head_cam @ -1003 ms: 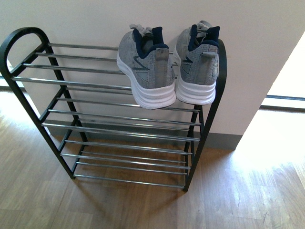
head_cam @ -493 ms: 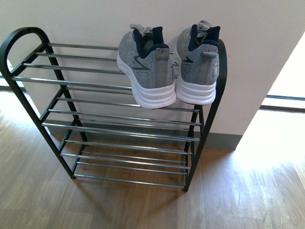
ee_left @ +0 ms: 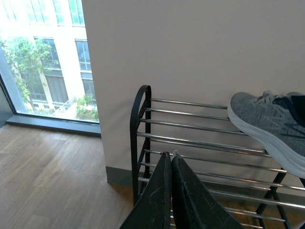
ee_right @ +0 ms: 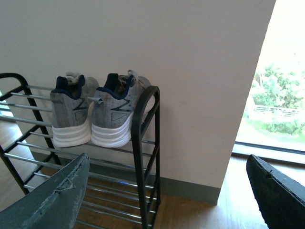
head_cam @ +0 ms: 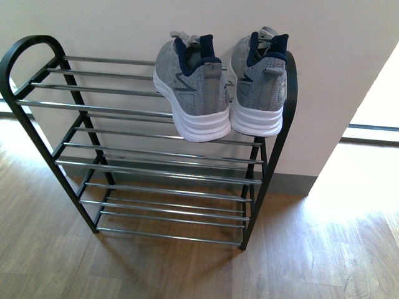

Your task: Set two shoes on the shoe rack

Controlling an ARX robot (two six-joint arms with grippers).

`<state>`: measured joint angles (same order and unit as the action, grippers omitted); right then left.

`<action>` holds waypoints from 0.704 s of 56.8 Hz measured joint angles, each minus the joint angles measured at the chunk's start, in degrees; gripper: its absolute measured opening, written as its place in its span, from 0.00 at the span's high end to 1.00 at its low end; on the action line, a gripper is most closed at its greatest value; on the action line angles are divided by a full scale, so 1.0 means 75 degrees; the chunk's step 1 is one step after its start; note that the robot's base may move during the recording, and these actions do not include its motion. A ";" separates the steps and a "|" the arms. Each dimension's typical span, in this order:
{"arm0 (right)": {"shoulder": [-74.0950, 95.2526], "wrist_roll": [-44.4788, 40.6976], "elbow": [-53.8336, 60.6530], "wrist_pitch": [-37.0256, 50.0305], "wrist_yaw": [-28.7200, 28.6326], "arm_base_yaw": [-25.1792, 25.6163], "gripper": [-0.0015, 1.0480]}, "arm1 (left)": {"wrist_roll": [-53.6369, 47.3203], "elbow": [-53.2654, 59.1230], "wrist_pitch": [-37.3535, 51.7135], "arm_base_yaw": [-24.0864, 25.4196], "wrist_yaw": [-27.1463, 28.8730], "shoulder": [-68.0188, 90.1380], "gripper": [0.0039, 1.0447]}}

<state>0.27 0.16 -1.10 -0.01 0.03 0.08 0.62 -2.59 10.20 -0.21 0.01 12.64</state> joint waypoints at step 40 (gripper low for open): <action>0.0000 0.0000 0.0000 0.0000 0.0000 -0.0003 0.09 | -0.0003 0.0236 -0.1361 0.0006 0.0000 -0.1559 0.99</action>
<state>0.27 0.16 -1.10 -0.01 0.03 0.05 0.60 -0.82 -0.01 -0.16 0.01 0.95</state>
